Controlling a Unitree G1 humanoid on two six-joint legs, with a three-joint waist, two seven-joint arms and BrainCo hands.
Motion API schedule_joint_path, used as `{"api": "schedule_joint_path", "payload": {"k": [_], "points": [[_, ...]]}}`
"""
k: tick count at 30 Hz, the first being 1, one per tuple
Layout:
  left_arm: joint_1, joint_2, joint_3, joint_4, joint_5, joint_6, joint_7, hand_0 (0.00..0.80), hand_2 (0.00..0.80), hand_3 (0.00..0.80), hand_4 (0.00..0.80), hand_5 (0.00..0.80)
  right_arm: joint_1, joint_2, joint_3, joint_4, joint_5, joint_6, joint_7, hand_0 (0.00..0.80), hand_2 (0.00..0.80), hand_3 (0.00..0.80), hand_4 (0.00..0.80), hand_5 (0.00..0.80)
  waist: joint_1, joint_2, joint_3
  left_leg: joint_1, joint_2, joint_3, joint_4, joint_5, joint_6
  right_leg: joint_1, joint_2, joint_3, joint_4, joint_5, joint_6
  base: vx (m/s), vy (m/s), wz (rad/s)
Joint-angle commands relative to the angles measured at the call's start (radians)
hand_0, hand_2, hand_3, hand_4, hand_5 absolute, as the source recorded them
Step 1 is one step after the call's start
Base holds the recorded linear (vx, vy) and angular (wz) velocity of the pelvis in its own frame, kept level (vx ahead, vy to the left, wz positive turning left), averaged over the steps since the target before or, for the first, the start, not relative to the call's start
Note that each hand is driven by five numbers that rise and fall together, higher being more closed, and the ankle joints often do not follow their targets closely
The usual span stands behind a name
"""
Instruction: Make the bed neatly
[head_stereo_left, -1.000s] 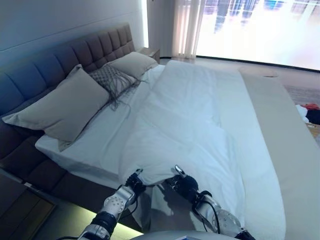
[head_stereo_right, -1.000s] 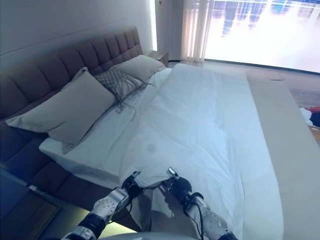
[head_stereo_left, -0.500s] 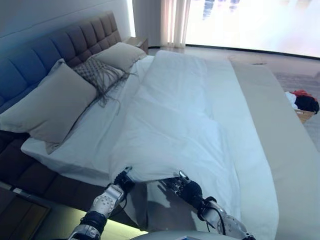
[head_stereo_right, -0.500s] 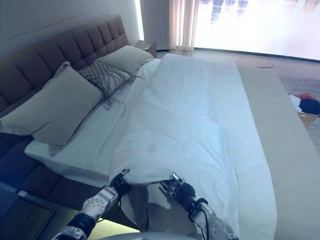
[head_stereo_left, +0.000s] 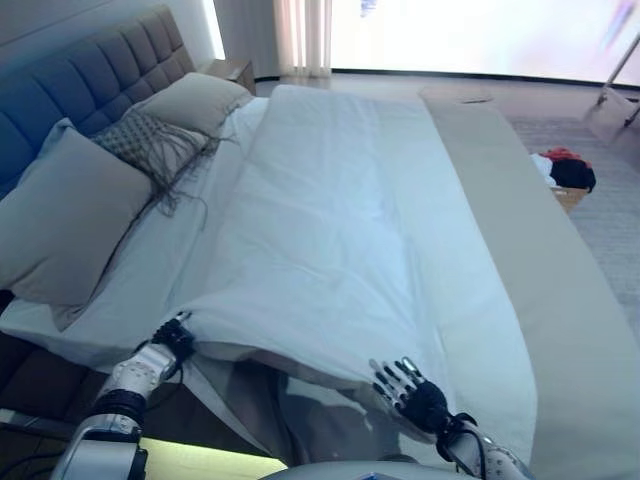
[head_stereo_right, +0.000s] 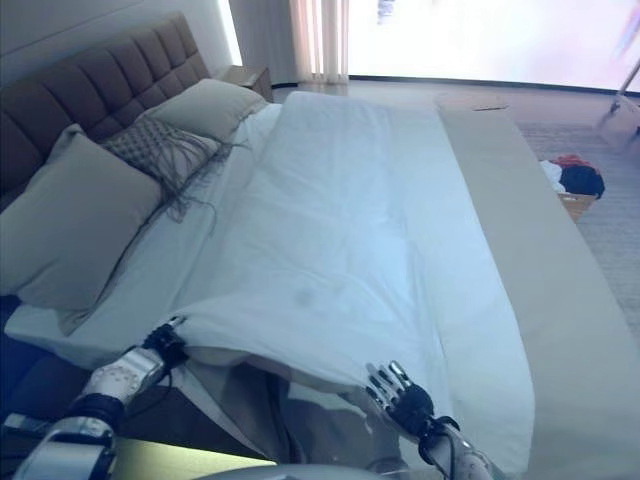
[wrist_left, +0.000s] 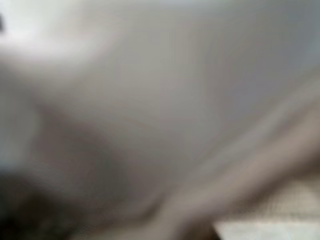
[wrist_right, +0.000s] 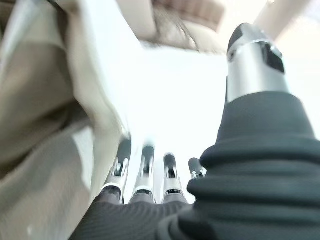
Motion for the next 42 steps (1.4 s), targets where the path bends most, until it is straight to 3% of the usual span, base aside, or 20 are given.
{"api": "schedule_joint_path", "payload": {"k": [1, 7, 18, 25, 29, 35, 38, 40, 42], "points": [[-0.228, 0.241, 0.151, 0.087, 0.049, -0.086, -0.017, 0.800, 0.800, 0.800, 0.800, 0.800, 0.014, -0.016, -0.032, -0.018, 0.074, -0.058, 0.053, 0.000, 0.000, 0.000, 0.000, 0.000, -0.003, -0.007, -0.036, -0.056, 0.029, -0.032, 0.047, 0.071, 0.038, -0.059, -0.067, -0.007, 0.075, 0.069, 0.027, -0.035, -0.029, 0.00], [-0.224, 0.375, 0.212, 0.216, 0.112, -0.061, -0.084, 0.800, 0.800, 0.800, 0.800, 0.800, 0.016, -0.023, -0.109, 0.006, 0.071, -0.105, 0.075, 0.000, 0.000, 0.000, 0.000, 0.000, 0.002, 0.008, -0.039, -0.053, 0.030, -0.038, 0.046, 0.067, 0.033, -0.042, -0.060, -0.018, 0.056, 0.059, 0.023, 0.000, 0.000, 0.00], [-0.086, 0.534, 0.391, 0.374, 0.251, -0.073, -0.233, 0.800, 0.800, 0.800, 0.800, 0.800, 0.060, -0.029, -0.275, 0.124, 0.009, -0.153, 0.148, 0.000, 0.000, 0.000, 0.000, 0.000, 0.035, 0.016, -0.044, -0.078, 0.023, -0.058, 0.018, 0.077, 0.023, -0.020, -0.070, -0.078, 0.017, 0.056, 0.029, 0.033, 0.110, 0.04], [0.025, 0.616, 0.544, 0.452, 0.278, -0.089, -0.177, 0.800, 0.800, 0.800, 0.800, 0.800, 0.054, -0.005, -0.310, 0.162, 0.001, -0.151, 0.203, 0.000, 0.000, 0.000, 0.000, 0.000, 0.066, 0.010, -0.050, -0.087, 0.008, -0.068, 0.027, 0.062, 0.034, -0.012, -0.091, -0.095, 0.006, 0.052, 0.037, 0.044, 0.092, 0.06], [0.139, 0.562, 0.638, 0.403, 0.264, -0.116, -0.178, 0.800, 0.800, 0.800, 0.800, 0.800, 0.049, 0.021, -0.285, 0.130, -0.013, -0.153, 0.182, 0.000, 0.000, 0.000, 0.000, 0.000, 0.077, 0.009, -0.047, -0.091, 0.005, -0.074, 0.044, 0.053, 0.041, -0.018, -0.094, -0.083, 0.019, 0.043, 0.033, 0.024, 0.052, -0.01], [0.158, 0.433, 0.588, 0.199, 0.179, -0.127, -0.244, 0.800, 0.800, 0.800, 0.800, 0.800, 0.053, 0.036, -0.273, 0.099, 0.000, -0.170, 0.167, 0.000, 0.000, 0.000, 0.000, 0.000, 0.091, 0.000, -0.041, -0.087, 0.003, -0.090, 0.047, 0.046, 0.048, -0.018, -0.089, -0.075, 0.034, 0.031, 0.026, -0.013, -0.005, 0.02], [0.213, 0.337, 0.569, 0.046, 0.152, -0.171, -0.259, 0.800, 0.800, 0.800, 0.800, 0.800, 0.031, 0.046, -0.279, 0.099, -0.033, -0.169, 0.178, 0.000, 0.000, 0.000, 0.000, 0.000, 0.112, -0.008, -0.025, -0.100, 0.000, -0.133, 0.109, 0.014, 0.047, -0.027, -0.087, -0.038, 0.039, 0.033, 0.022, -0.091, -0.026, -0.02], [0.290, 0.277, 0.581, -0.003, 0.179, -0.220, -0.308, 0.800, 0.800, 0.800, 0.800, 0.800, 0.002, 0.055, -0.267, 0.095, -0.061, -0.172, 0.164, 0.000, 0.000, 0.000, 0.000, 0.000, 0.138, -0.009, -0.009, -0.100, 0.006, -0.199, 0.146, 0.017, 0.044, -0.024, -0.080, 0.001, 0.040, 0.034, 0.020, -0.066, -0.021, -0.32], [0.325, 0.259, 0.595, -0.007, 0.194, -0.241, -0.350, 0.800, 0.800, 0.800, 0.800, 0.800, -0.010, 0.059, -0.270, 0.093, -0.074, -0.183, 0.159, 0.000, 0.000, 0.000, 0.000, 0.000, 0.148, -0.004, -0.005, -0.087, 0.005, -0.201, 0.141, 0.022, 0.048, -0.014, -0.082, 0.014, 0.031, 0.039, 0.021, -0.042, 0.033, -0.80]]}}
